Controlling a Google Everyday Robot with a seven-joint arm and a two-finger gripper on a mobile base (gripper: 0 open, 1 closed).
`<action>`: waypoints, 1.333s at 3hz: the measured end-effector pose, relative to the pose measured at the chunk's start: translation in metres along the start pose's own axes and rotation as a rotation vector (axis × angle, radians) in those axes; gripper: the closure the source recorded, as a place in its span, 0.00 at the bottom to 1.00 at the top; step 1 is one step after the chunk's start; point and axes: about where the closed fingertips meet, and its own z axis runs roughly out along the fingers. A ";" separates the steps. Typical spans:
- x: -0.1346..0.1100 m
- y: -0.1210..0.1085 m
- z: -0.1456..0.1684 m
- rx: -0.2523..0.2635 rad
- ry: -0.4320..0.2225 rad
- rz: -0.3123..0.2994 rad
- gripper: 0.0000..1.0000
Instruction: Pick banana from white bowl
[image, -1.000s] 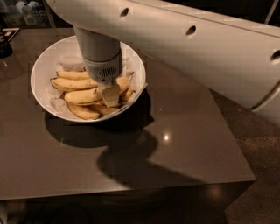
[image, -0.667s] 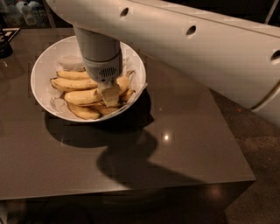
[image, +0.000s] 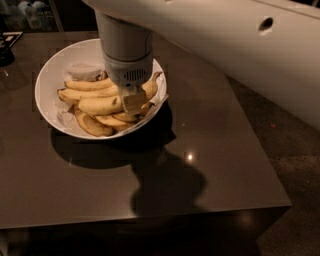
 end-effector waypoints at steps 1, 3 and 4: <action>0.009 0.021 -0.049 0.058 -0.048 0.012 1.00; 0.023 0.077 -0.115 0.106 -0.144 0.062 1.00; 0.017 0.079 -0.127 0.130 -0.152 0.056 1.00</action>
Offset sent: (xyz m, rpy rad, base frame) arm -0.0932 -0.0743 0.0984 0.1834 -0.0278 -0.0331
